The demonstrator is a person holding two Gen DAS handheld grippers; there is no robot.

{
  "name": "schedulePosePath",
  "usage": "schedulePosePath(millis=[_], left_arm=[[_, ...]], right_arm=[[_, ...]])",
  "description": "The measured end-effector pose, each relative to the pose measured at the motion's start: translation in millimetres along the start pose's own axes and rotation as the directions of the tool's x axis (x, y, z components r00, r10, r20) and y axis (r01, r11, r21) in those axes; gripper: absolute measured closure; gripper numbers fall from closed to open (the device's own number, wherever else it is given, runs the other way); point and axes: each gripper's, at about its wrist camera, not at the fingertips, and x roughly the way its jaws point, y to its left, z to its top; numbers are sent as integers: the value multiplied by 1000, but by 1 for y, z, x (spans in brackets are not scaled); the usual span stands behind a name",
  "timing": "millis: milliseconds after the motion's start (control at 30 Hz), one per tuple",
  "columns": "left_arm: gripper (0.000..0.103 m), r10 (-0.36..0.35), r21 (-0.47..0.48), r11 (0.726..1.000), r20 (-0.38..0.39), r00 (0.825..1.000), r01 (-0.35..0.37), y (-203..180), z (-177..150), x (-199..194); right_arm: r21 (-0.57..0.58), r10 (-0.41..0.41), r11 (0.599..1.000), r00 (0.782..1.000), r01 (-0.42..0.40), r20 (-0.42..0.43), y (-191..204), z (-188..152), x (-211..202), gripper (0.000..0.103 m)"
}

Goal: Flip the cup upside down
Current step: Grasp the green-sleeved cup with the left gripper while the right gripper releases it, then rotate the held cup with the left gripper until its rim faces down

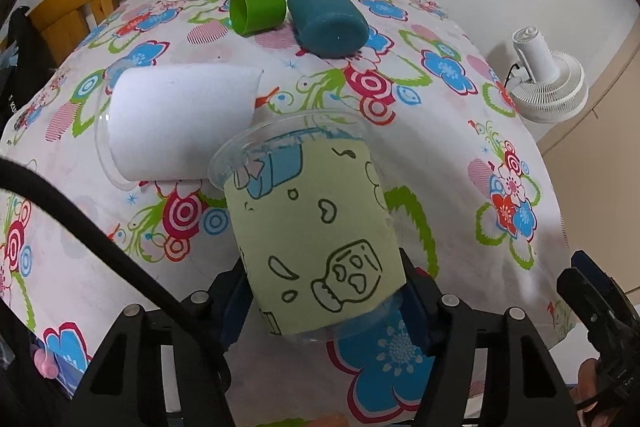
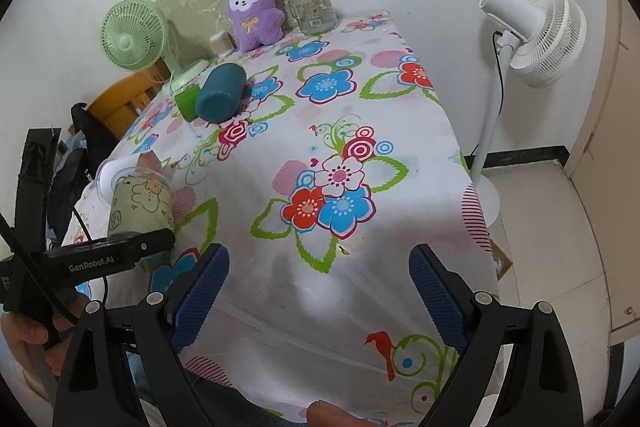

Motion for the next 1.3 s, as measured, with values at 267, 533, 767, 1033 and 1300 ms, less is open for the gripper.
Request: schedulePosePath(millis=[267, 533, 767, 1033, 1300], left_arm=[[37, 3, 43, 999, -5, 1000, -3, 0, 3, -6], [37, 11, 163, 987, -63, 998, -1, -1, 15, -14], [37, 38, 387, 920, -233, 972, 57, -17, 25, -16], [37, 145, 539, 820, -520, 842, 192, -36, 33, -13], [37, 336, 612, 735, -702, 628, 292, -62, 32, -2]], right_arm=[[-11, 8, 1000, 1000, -8, 7, 4, 0, 0, 10], [-9, 34, 999, 999, -34, 9, 7, 0, 3, 10], [-6, 58, 998, 998, -58, 16, 9, -2, 5, 10], [-1, 68, 998, 997, -68, 25, 6, -5, 5, 10], [25, 85, 996, 996, -86, 41, 1, -10, 6, 10]])
